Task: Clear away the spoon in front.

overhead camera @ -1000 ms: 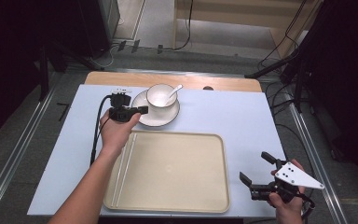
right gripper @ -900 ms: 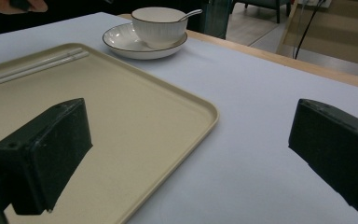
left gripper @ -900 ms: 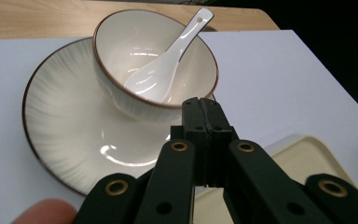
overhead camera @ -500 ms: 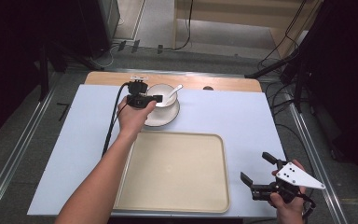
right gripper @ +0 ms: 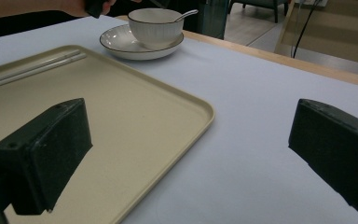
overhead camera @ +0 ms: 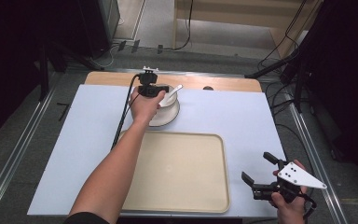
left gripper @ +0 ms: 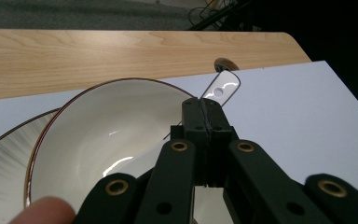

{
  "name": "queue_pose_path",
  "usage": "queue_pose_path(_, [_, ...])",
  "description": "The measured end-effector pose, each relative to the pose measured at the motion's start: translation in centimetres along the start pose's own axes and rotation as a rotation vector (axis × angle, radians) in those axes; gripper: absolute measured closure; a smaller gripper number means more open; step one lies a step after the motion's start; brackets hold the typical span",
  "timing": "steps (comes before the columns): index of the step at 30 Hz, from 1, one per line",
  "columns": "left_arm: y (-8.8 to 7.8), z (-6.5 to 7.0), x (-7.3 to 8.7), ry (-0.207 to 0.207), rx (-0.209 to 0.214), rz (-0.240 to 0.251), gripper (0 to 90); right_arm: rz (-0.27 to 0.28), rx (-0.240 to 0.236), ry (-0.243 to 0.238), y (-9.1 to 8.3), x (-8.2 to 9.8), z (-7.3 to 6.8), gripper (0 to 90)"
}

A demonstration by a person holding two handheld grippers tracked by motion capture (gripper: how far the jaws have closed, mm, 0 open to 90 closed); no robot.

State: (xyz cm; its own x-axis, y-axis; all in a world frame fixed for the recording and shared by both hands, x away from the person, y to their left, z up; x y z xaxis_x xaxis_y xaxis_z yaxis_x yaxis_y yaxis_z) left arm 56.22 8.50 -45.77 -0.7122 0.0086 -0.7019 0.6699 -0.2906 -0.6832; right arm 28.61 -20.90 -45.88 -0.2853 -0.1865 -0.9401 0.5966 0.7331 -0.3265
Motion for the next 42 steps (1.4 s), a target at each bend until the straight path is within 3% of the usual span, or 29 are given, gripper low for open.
queue_pose_path(3, [0.8, -0.3, 0.1, 0.010, -0.034, -0.017, 90.0, 0.001, 0.000, 0.003, 0.0, 0.0, 0.0, 0.0])
queue_pose_path(6, [1.4, -0.3, -0.1, -0.013, -0.050, -0.022, 90.0, 0.000, -0.001, 0.003, -0.1, 0.1, 0.0, 0.0])
queue_pose_path(9, [1.7, 0.1, -0.1, 0.010, -0.056, -0.028, 90.0, -0.001, 0.000, 0.003, -0.1, 0.1, 0.0, 0.0])
queue_pose_path(12, [2.0, 0.4, 0.1, -0.005, -0.042, -0.046, 90.0, 0.001, -0.001, 0.007, -0.1, 0.0, 0.0, 0.0])
queue_pose_path(18, [2.1, 0.7, 0.8, 0.037, -0.010, -0.075, 90.0, 0.001, 0.001, 0.006, -0.2, 0.0, 0.0, 0.0])
queue_pose_path(27, [1.0, 1.5, 2.2, 0.138, 0.056, -0.148, 90.0, 0.000, 0.003, 0.008, -0.2, 0.1, 0.0, 0.0])
queue_pose_path(29, [0.8, 1.1, 1.9, 0.166, 0.007, -0.127, 90.0, 0.000, 0.004, 0.010, -0.2, 0.1, 0.0, 0.0])
queue_pose_path(31, [0.6, 0.5, 1.1, 0.114, -0.014, -0.070, 89.7, 0.000, 0.003, 0.010, -0.2, 0.0, 0.0, 0.0])
queue_pose_path(34, [0.8, -0.3, 0.2, 0.069, -0.053, -0.030, 90.0, 0.002, 0.001, 0.005, -0.2, 0.0, -0.1, 0.0])
queue_pose_path(37, [1.5, -0.9, 0.2, 0.041, -0.089, -0.046, 90.0, 0.002, 0.001, 0.003, -0.2, 0.0, -0.1, 0.0])
queue_pose_path(39, [1.9, -0.9, 0.3, 0.014, -0.085, -0.057, 90.0, 0.002, 0.002, 0.005, -0.2, 0.0, -0.1, 0.0])
queue_pose_path(42, [2.4, -0.6, 0.4, 0.014, -0.091, -0.063, 90.0, 0.003, 0.004, 0.009, -0.3, 0.0, 0.0, 0.0])
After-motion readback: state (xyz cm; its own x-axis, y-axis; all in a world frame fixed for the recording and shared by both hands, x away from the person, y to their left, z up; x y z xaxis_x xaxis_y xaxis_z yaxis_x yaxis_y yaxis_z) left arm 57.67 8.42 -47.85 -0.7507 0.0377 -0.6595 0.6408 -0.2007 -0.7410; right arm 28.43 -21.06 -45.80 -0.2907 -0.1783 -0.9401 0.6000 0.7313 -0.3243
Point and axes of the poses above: each handheld gripper's, and its own axes: y roughly forward along the jaws, x roughly out of its underside, z roughly to its right, the point moved 10 cm from there along y, roughly forward along the jaws, and after that the axes turned 12 degrees about -x, right-handed, at the moved point
